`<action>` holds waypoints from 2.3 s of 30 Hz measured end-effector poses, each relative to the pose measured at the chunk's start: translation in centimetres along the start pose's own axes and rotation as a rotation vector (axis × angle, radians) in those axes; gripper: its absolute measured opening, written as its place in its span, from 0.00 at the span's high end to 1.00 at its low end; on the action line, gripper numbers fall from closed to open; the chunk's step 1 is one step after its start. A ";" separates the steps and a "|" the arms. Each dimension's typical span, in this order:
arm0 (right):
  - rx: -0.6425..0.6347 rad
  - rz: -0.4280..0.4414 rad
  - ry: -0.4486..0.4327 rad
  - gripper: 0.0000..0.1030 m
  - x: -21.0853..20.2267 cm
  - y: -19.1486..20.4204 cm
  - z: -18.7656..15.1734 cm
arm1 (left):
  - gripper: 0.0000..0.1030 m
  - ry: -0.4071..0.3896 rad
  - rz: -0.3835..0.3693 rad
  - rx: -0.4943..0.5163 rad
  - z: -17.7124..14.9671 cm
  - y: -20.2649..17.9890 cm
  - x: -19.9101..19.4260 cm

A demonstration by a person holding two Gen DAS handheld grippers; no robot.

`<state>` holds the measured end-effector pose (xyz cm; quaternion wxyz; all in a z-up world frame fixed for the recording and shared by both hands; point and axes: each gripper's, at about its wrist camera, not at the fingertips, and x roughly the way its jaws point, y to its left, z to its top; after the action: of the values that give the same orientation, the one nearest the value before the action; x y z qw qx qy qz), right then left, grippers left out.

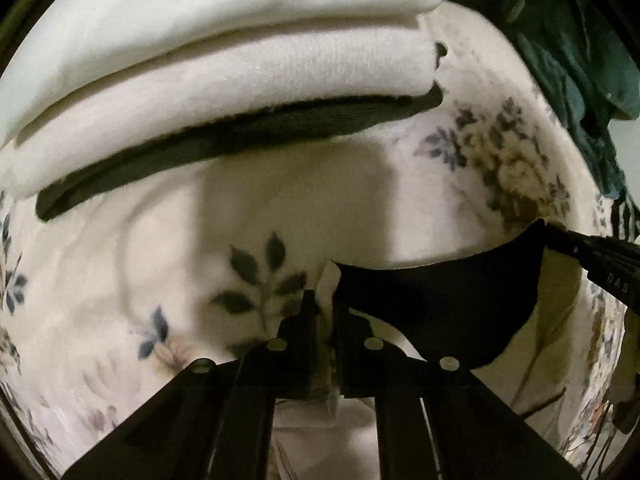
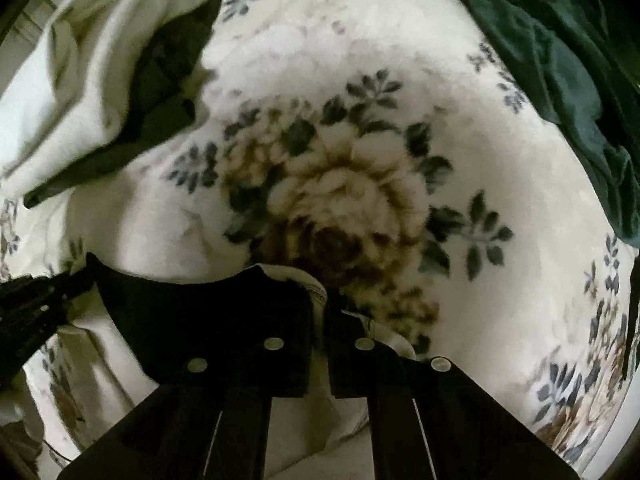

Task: Fold small clothes

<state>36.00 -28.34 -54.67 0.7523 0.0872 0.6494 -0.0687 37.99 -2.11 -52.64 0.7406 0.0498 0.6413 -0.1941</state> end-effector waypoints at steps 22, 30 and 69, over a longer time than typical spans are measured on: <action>0.103 0.159 -0.015 0.95 -11.6 -3.4 -25.6 | 0.95 -0.101 -0.101 -0.264 -22.3 -3.7 -11.0; 0.096 0.163 0.122 0.95 -7.8 -4.7 -33.0 | 0.90 0.062 -0.135 -0.355 -28.5 -3.0 -6.6; 0.581 0.430 0.062 0.89 -2.6 -13.4 -22.8 | 0.89 -0.040 -0.182 -0.502 -20.1 3.0 -4.1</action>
<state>10.74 -36.42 -55.92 0.6732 0.4342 0.5921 -0.0879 19.91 8.05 -52.67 0.7218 -0.1971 0.6565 -0.0955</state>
